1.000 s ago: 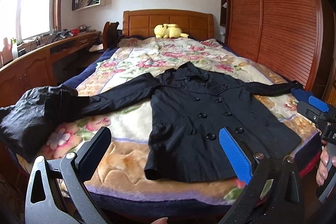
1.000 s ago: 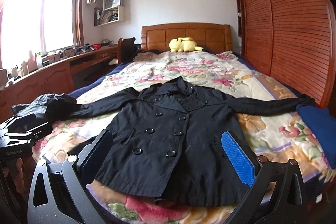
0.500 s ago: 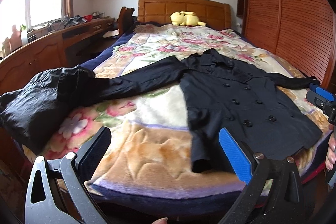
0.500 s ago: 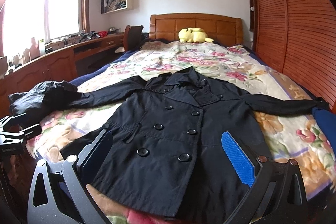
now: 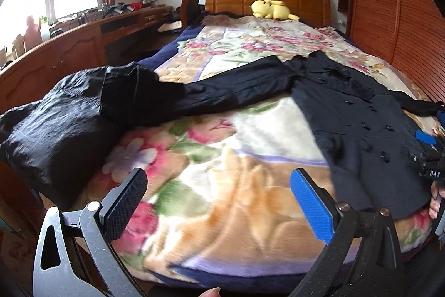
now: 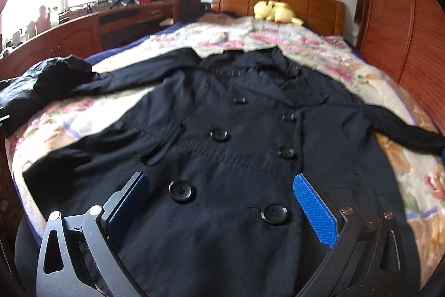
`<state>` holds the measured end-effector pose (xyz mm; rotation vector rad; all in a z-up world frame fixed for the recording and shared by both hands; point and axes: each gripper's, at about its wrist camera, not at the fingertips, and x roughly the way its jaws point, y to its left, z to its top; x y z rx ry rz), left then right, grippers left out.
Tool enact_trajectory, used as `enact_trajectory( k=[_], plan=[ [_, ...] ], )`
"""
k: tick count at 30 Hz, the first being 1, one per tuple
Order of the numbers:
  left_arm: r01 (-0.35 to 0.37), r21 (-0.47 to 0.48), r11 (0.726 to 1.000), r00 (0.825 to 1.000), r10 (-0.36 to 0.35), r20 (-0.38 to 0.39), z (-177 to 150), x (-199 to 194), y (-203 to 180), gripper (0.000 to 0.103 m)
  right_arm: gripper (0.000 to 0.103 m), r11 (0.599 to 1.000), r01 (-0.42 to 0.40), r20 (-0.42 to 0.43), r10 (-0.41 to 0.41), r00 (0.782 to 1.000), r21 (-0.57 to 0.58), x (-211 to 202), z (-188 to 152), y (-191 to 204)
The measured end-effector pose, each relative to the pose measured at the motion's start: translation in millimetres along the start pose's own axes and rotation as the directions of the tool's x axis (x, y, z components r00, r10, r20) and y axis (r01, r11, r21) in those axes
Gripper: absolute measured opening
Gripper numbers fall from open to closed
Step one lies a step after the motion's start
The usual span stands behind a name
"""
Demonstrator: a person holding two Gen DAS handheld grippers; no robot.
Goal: Fold large clothes
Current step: 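Move the left tool toward the cuff of the coat sleeve nearest it, then close the left gripper on the sleeve cuff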
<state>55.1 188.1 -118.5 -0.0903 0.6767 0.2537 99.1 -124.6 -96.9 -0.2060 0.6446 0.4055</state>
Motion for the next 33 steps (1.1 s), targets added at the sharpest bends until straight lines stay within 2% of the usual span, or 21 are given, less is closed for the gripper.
enact_trajectory(
  k=[6,12,17,22,24,27,29,33],
  plan=[
    [-0.006,-0.023,1.000,1.000,0.006,-0.017,15.4,21.2,35.9,0.103,0.103,0.995,-0.048,-0.055,0.053,0.997,0.082,22.5,-12.8,-16.9],
    [-0.021,-0.040,0.999,1.000,0.022,0.005,38.3,33.1,72.5,0.103,0.103,0.997,-0.044,-0.021,0.045,0.999,0.063,13.1,-17.6,-15.7],
    [-0.028,-0.122,0.992,0.999,0.029,0.013,60.6,39.9,114.4,0.102,0.103,0.996,-0.058,0.005,0.058,0.998,0.062,11.2,-21.5,-16.0],
    [-0.046,-0.179,0.983,0.999,0.043,-0.020,77.3,54.1,144.5,0.084,0.103,0.994,-0.083,0.020,0.082,0.996,0.075,20.8,-24.6,-16.4],
    [-0.073,-0.178,0.981,0.997,0.067,-0.038,81.5,61.2,150.0,0.072,0.103,0.993,-0.087,0.025,0.086,0.996,0.080,23.6,-23.6,-16.8],
    [-0.099,-0.158,0.983,0.994,0.090,-0.063,85.6,72.4,152.8,0.061,0.103,0.993,-0.087,0.027,0.085,0.996,0.080,23.7,-24.2,-15.8],
    [-0.107,-0.152,0.983,0.992,0.094,-0.085,87.7,80.6,154.3,0.057,0.103,0.993,-0.089,0.030,0.087,0.996,0.082,24.2,-24.6,-15.8],
    [-0.127,-0.171,0.977,0.988,0.110,-0.104,92.1,91.9,160.4,0.057,0.103,0.992,-0.094,0.028,0.092,0.995,0.085,25.2,-24.6,-15.5]
  ],
)
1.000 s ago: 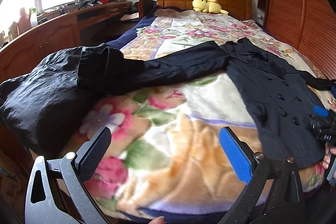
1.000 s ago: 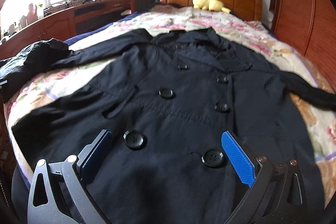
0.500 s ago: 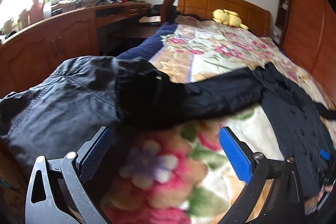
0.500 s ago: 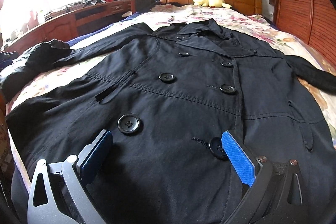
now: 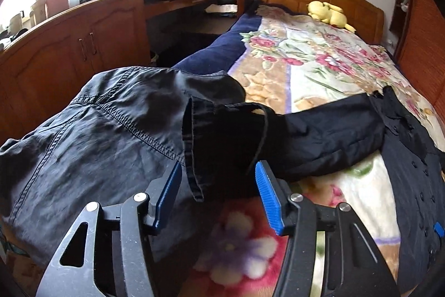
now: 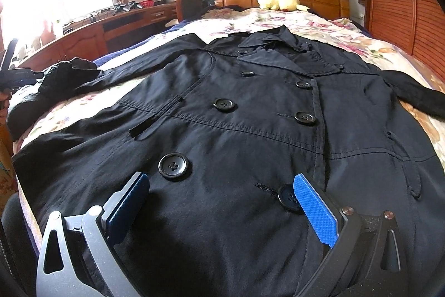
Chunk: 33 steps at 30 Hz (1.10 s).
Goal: Fold large clothes
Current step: 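Close the left gripper on the sleeve cuff, then lift the sleeve and fold it across the coat front, then open the left gripper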
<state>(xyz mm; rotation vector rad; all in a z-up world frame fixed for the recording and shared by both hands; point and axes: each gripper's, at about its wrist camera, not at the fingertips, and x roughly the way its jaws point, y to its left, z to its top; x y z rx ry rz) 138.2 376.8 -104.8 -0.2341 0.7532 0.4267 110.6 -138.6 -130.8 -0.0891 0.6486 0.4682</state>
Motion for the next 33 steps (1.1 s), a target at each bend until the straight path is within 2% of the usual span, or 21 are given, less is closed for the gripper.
enact_trajectory(
  k=[6,10,12,13,15,18,21,24,26,30,33],
  plan=[
    [-0.014,-0.001,1.000,0.999,0.014,-0.034,6.3,18.7,2.6,0.057,0.103,1.000,0.005,-0.007,-0.005,1.000,-0.003,1.6,0.5,2.3],
    [0.029,-0.013,0.999,0.998,-0.030,-0.056,3.4,28.1,6.1,0.057,0.103,1.000,0.008,-0.010,-0.008,1.000,-0.007,2.5,1.0,3.5],
    [0.028,-0.001,1.000,0.998,-0.028,-0.059,3.6,32.9,4.7,0.042,0.103,1.000,0.011,-0.011,-0.011,1.000,-0.008,3.4,1.3,3.9],
    [0.023,0.007,1.000,0.998,-0.022,-0.061,3.1,35.4,4.8,0.039,0.103,1.000,0.016,-0.012,-0.016,1.000,-0.010,4.0,1.3,4.7],
    [0.045,0.009,0.999,0.996,-0.045,-0.076,3.1,40.2,4.5,0.019,0.103,0.999,0.028,-0.014,-0.029,0.999,-0.017,5.0,1.6,6.9],
    [0.081,0.030,0.996,0.994,-0.078,-0.075,7.1,40.0,0.7,0.008,0.103,0.999,0.047,-0.021,-0.047,0.999,-0.028,6.9,2.4,9.1],
    [0.111,0.059,0.992,0.994,-0.110,-0.021,15.6,24.0,-14.9,0.006,0.103,0.998,0.049,-0.028,-0.050,0.998,-0.036,8.8,3.0,9.9],
    [0.173,0.078,0.982,0.983,-0.176,0.044,28.1,-5.4,-44.1,0.005,0.103,0.998,0.049,-0.026,-0.050,0.998,-0.034,8.5,2.7,9.3],
    [0.193,0.128,0.973,0.975,-0.204,0.083,40.4,-27.0,-73.8,0.005,0.103,0.998,0.046,-0.029,-0.047,0.998,-0.036,9.2,3.0,9.3],
    [0.233,0.222,0.947,0.959,-0.262,0.110,63.2,-58.7,-138.5,0.005,0.103,1.000,0.012,-0.023,-0.013,1.000,-0.024,6.4,1.7,5.0],
    [0.270,0.298,0.916,0.945,-0.311,0.101,76.6,-76.8,-205.2,0.005,0.103,1.000,-0.013,-0.007,0.013,1.000,-0.006,3.9,0.8,0.4]
  ],
)
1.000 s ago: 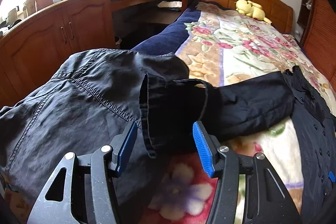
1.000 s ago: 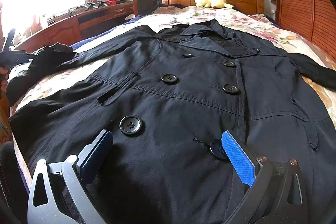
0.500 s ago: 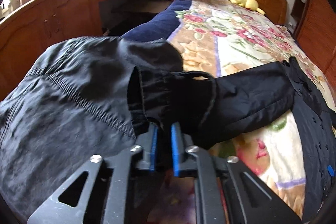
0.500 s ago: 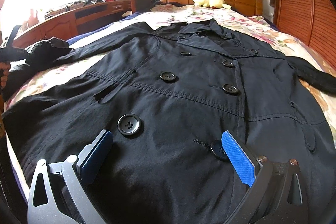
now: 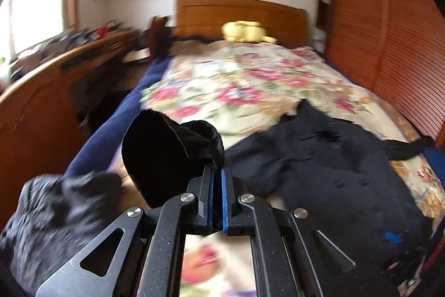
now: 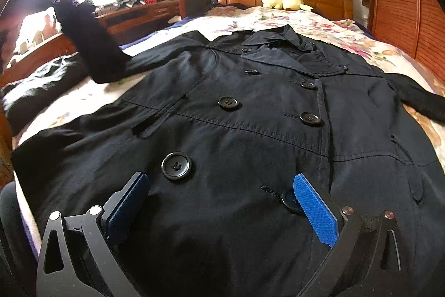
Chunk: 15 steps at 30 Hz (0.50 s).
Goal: Fold large clothes
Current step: 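Lift the sleeve and fold it across the coat front, then open the left gripper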
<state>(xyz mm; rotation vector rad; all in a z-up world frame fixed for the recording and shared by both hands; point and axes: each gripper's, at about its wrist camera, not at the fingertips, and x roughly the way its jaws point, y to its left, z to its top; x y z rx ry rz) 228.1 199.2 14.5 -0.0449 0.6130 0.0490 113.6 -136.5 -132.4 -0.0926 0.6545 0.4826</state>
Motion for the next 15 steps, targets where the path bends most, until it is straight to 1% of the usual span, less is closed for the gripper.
enact_trajectory(
  k=[1,2,3,6,8,11,13,15],
  plan=[
    [0.015,0.026,1.000,1.000,-0.015,-0.001,8.2,1.4,-20.6,0.005,0.103,1.000,-0.011,0.005,0.011,1.000,0.009,-0.9,-0.4,-2.2],
    [0.032,0.066,0.997,0.999,-0.032,-0.003,18.3,2.2,-50.5,0.005,0.103,1.000,-0.020,0.009,0.020,1.000,0.017,-0.9,-0.6,-3.8],
    [0.041,0.094,0.995,0.999,-0.041,-0.004,24.1,1.2,-69.5,0.005,0.103,0.999,-0.032,0.013,0.032,0.999,0.027,-1.7,-0.8,-5.9],
    [0.065,0.186,0.980,0.998,-0.065,-0.003,43.4,0.2,-134.4,0.005,0.103,0.995,-0.074,0.025,0.072,0.997,0.064,-4.3,-0.4,-16.0],
    [0.079,0.222,0.972,0.997,-0.079,-0.008,49.1,-2.3,-166.2,0.005,0.103,0.990,-0.106,0.027,0.104,0.994,0.097,-7.2,0.8,-25.1],
    [0.096,0.265,0.959,0.995,-0.094,-0.021,49.5,-1.2,-200.4,0.005,0.103,0.980,-0.152,0.043,0.147,0.988,0.130,-14.8,2.3,-40.5],
    [0.097,0.276,0.956,0.995,-0.094,-0.024,45.6,0.1,-211.5,0.005,0.103,0.979,-0.150,0.055,0.143,0.988,0.141,-21.1,3.2,-49.1],
    [0.119,0.264,0.957,0.993,-0.114,-0.032,36.2,0.5,-213.7,0.005,0.103,0.981,-0.135,0.072,0.126,0.989,0.137,-27.7,3.7,-55.5]
  ],
)
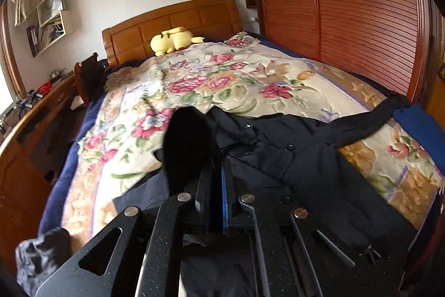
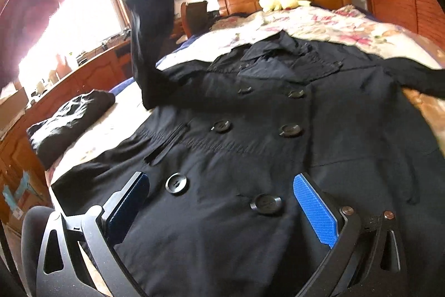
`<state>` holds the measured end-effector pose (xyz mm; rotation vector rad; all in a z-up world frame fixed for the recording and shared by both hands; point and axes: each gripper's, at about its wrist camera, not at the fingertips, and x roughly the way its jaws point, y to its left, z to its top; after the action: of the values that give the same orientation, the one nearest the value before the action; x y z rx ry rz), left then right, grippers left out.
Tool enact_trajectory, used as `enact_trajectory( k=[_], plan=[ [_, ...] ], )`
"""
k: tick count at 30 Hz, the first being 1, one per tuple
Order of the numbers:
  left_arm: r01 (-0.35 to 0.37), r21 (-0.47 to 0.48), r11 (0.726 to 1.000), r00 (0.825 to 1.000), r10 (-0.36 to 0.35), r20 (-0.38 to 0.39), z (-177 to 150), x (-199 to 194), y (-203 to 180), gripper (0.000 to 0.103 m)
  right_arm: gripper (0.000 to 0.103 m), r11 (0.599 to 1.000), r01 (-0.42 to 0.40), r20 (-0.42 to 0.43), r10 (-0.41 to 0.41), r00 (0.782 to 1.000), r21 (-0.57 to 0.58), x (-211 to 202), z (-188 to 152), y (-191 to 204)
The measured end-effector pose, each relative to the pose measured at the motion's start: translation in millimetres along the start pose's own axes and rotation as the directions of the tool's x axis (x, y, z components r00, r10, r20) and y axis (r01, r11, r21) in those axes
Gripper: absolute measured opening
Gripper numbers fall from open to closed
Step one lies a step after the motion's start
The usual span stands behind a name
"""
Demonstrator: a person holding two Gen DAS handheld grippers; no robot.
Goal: Fold large clothes
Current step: 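Lift the sleeve and fold it across the coat front, then open the left gripper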
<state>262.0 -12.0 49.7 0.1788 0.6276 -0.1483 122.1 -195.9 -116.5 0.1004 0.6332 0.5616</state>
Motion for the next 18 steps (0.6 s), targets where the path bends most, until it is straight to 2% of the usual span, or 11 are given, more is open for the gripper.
enact_trajectory(
  k=[3,4,5,7,12,16,17,18],
  plan=[
    [0.060,-0.036,0.998,0.998,-0.060,0.005,-17.7,-7.3,-10.0,0.006,0.103,1.000,0.028,0.012,-0.028,1.000,-0.006,-9.5,-2.1,-5.1],
    [0.064,-0.041,0.997,0.998,-0.064,0.007,-24.1,-9.4,-11.4,0.010,0.103,0.999,0.039,0.014,-0.039,0.999,-0.009,-12.9,-3.3,-6.5],
    [0.069,-0.052,0.996,0.998,-0.069,0.008,-34.6,-12.3,-10.9,0.017,0.103,0.999,0.052,0.012,-0.052,0.999,-0.009,-16.0,-4.2,-7.6],
    [0.090,-0.072,0.993,0.996,-0.089,0.011,-51.5,-16.1,-6.1,0.021,0.103,0.998,0.071,0.012,-0.071,0.997,0.000,-20.5,-3.3,-11.6],
    [0.095,-0.115,0.989,0.995,-0.097,-0.008,-80.1,-8.4,-2.6,0.032,0.103,0.996,0.091,0.047,-0.091,0.995,-0.006,-31.4,1.3,-11.1],
    [0.082,-0.120,0.989,0.997,-0.082,-0.001,-105.3,-9.4,6.3,0.037,0.103,0.991,0.117,0.029,-0.115,0.993,-0.060,-24.0,6.0,-2.0],
    [0.085,-0.132,0.988,0.996,-0.086,-0.003,-112.6,-9.6,10.0,0.041,0.103,0.988,0.132,0.019,-0.131,0.991,-0.075,-19.9,9.9,1.8],
    [0.090,-0.140,0.986,0.996,-0.091,0.000,-118.0,-10.0,11.7,0.051,0.103,0.987,0.134,0.012,-0.133,0.991,-0.086,-16.9,12.5,4.9]
  ],
)
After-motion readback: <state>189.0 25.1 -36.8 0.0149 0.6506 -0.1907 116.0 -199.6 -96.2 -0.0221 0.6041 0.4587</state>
